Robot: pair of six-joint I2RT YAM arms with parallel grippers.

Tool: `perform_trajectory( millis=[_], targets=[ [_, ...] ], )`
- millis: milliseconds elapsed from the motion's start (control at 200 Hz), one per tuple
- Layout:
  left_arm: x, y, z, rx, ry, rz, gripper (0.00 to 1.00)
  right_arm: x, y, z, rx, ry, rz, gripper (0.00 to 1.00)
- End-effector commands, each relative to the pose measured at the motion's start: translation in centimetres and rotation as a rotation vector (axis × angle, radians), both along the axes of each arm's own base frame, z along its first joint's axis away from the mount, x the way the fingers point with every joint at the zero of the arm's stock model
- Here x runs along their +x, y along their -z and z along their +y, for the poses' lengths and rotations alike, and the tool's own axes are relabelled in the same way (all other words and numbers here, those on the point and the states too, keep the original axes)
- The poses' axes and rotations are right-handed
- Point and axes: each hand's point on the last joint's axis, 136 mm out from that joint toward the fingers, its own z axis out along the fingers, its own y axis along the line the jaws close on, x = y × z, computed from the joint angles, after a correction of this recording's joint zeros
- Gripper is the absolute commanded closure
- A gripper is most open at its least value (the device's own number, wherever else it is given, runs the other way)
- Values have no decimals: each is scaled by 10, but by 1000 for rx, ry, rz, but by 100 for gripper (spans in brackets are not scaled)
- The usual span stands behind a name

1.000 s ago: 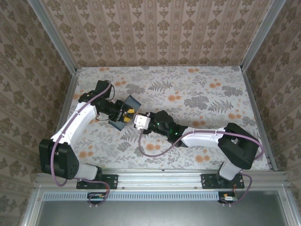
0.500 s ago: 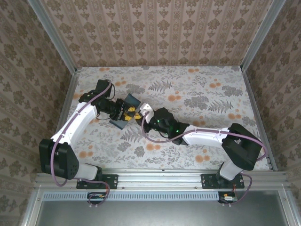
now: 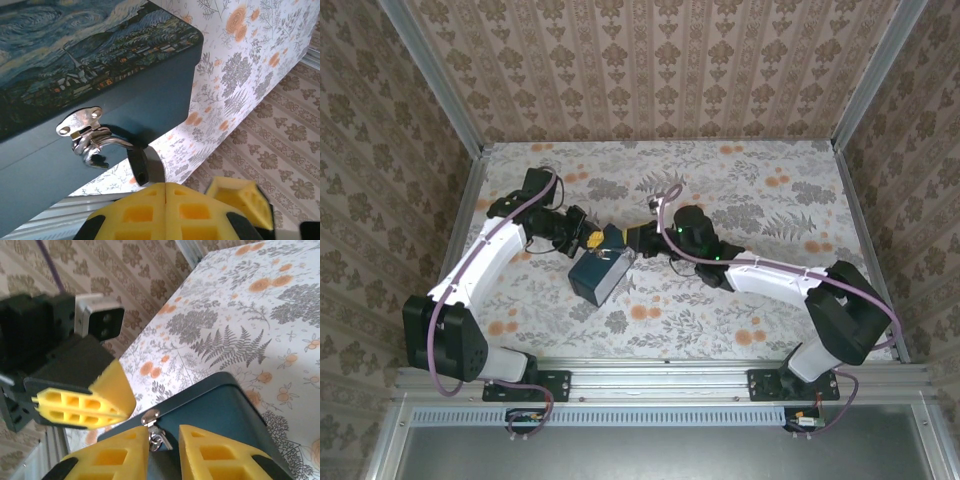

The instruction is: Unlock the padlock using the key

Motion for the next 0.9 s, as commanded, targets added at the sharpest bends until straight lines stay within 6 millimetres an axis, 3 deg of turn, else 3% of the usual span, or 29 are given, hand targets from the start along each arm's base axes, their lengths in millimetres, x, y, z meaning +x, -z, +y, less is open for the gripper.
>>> perform_trajectory(
  millis=[0,165,345,440,605,895],
  targets=[
    [4,-4,10,32,22,-51,100,-14,-1,-3,-26,-75,32,67],
    [19,-8,42,106,45,-127,100,-29,-2,1,-157,-220,-59,57],
    [11,25,66,233,145,-103,100,-48,15,8,-390,-364,-275,50],
    [11,35,64,226,158,-108,100,-54,21,13,-535,-356,-486,43],
    [19,44,64,245,178,-129,100,-57,30,27,-665,-365,-739,42],
    [11,54,50,253,239,-116,100,-44,50,42,-797,-369,-873,45]
  ],
)
